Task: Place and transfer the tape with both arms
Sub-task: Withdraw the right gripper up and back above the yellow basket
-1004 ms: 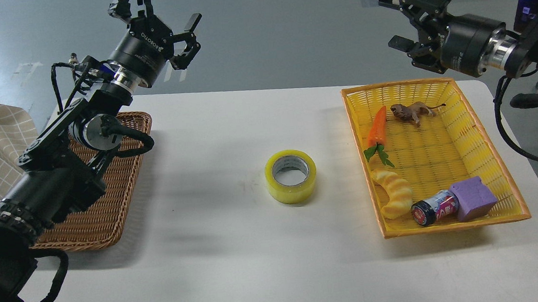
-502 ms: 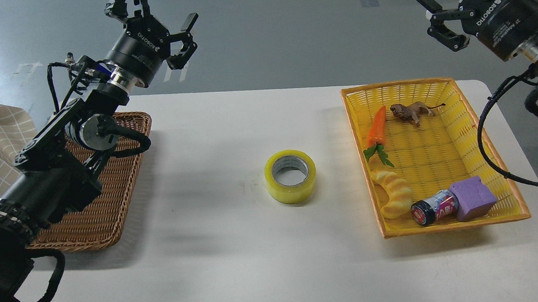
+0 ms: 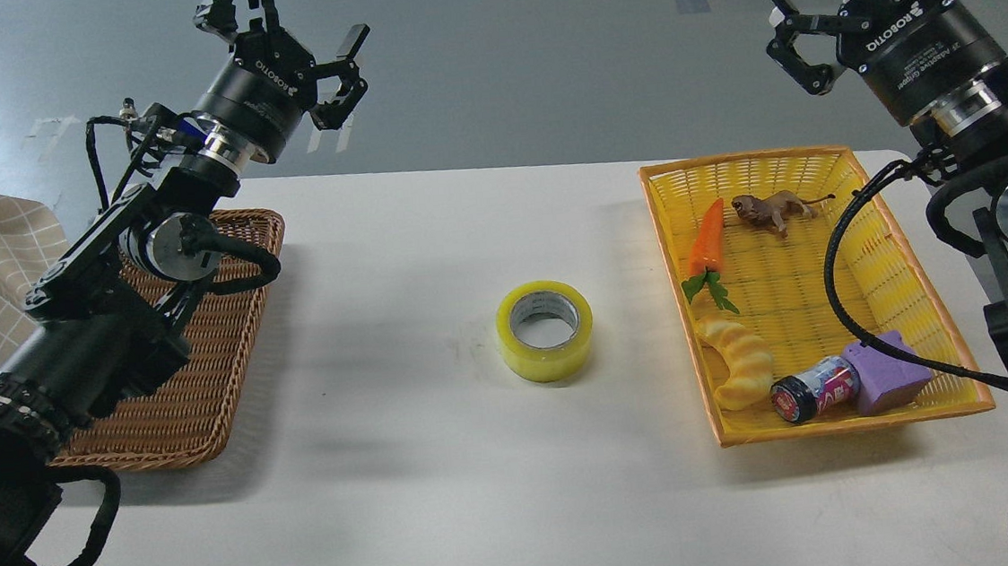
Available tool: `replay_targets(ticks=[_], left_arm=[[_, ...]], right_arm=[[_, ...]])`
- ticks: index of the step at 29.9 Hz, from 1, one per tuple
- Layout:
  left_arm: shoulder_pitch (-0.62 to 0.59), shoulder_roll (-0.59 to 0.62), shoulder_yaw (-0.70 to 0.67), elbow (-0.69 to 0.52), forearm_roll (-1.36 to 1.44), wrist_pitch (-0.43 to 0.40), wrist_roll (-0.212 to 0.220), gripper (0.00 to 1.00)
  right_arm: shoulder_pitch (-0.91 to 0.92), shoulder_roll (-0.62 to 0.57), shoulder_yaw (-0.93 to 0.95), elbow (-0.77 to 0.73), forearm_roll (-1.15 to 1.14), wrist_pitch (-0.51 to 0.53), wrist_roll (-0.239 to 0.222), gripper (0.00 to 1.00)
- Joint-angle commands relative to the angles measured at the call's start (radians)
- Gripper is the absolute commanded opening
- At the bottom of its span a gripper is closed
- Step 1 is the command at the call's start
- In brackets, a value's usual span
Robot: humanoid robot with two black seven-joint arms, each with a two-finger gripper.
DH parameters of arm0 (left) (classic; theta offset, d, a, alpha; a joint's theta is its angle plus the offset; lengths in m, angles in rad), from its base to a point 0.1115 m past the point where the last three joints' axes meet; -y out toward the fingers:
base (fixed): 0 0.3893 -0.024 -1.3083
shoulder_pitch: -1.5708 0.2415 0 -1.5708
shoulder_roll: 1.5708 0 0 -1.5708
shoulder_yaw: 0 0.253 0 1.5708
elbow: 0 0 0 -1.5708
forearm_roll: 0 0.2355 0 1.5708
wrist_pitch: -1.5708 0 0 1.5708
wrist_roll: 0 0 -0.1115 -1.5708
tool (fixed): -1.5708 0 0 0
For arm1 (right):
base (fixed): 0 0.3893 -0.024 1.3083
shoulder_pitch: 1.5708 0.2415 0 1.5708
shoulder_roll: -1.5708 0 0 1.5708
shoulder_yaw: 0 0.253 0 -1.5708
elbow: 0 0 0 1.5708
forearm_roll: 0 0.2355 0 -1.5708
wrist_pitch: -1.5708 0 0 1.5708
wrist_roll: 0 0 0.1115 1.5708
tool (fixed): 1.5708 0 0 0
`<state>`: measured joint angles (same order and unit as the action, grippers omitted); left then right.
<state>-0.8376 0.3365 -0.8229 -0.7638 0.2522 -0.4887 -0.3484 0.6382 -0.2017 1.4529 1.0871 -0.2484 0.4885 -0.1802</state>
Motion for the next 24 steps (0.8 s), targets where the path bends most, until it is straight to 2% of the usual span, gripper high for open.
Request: replay_targets(ticks=[1, 6, 24], left_arm=[[-0.003, 0.002, 0.01, 0.0, 0.01, 0.0, 0.002, 0.98], [-0.02, 0.004, 0.015, 0.001, 0.024, 0.0, 0.002, 0.98], [-0.021, 0.001, 0.015, 0.0, 0.032, 0.0, 0.003, 0.98]], right_arm=[[0.0, 0.01, -0.012, 0.013, 0.008, 0.0, -0.002, 1.0], [0.001, 0.013, -0.019, 0.014, 0.008, 0.0, -0.027, 1.0], [0.003, 0.016, -0.016, 0.016, 0.017, 0.0, -0.027, 1.0]])
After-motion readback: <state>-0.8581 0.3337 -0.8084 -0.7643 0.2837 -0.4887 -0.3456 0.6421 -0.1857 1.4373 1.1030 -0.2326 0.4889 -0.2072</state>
